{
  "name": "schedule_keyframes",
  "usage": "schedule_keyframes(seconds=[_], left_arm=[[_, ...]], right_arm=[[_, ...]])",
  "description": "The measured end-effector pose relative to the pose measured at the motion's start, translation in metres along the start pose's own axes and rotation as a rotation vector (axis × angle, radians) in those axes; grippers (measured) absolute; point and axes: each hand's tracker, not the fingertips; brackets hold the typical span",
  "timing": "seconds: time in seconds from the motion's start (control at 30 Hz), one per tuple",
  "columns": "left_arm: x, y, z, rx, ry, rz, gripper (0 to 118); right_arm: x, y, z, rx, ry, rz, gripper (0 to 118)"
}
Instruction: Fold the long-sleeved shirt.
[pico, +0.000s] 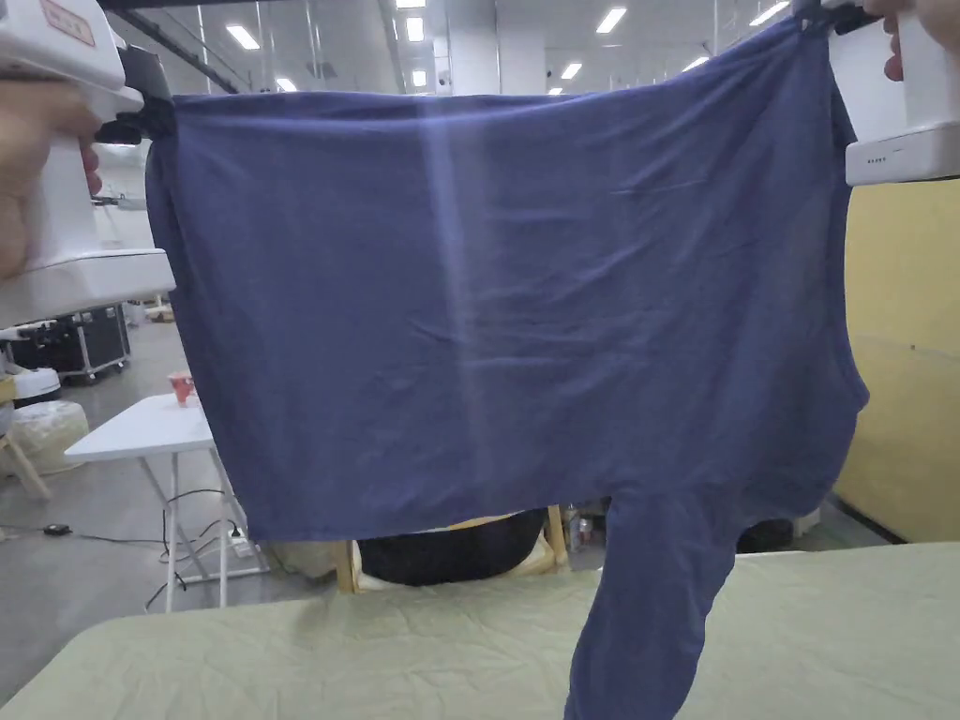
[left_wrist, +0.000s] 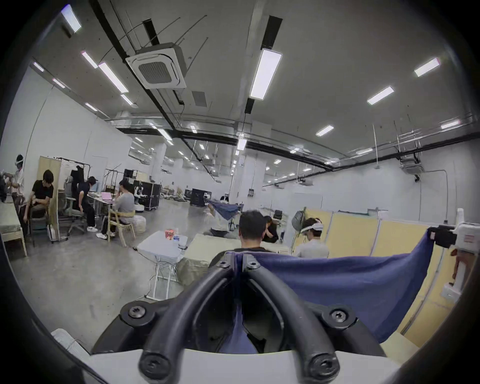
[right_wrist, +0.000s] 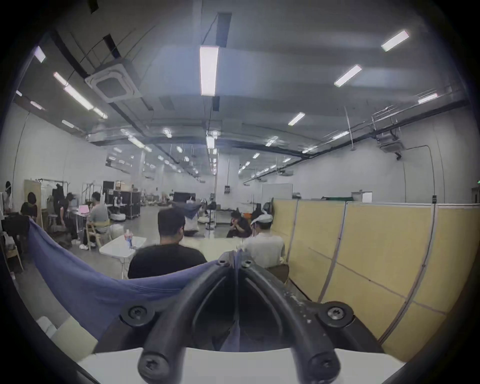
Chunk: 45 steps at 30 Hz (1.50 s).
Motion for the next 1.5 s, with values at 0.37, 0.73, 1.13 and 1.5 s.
schedule_keyframes(seconds=[0.37, 0.73, 1.13, 1.5], left_arm=[[-0.06, -0.279, -0.085, -0.426, 0.038, 0.034, 2], [-0.09, -0.514, -0.007, -0.797, 0.099, 0.085, 2], [-0.104, -0.518, 0.192, -0.889, 0.01, 0.038, 2], [-0.096, -0.502, 0.354, -0.905, -0.065, -0.012, 2]], right_arm=[[-0.033, -0.316, -0.104, -0.472, 0.117, 0.065, 4], [-0.037, -0.571, -0.064, -0.85, 0.172, 0.031, 4], [0.018, -0.577, 0.141, -0.859, 0.241, -0.048, 4], [0.047, -0.585, 0.3, -0.909, 0.254, -0.027, 4]])
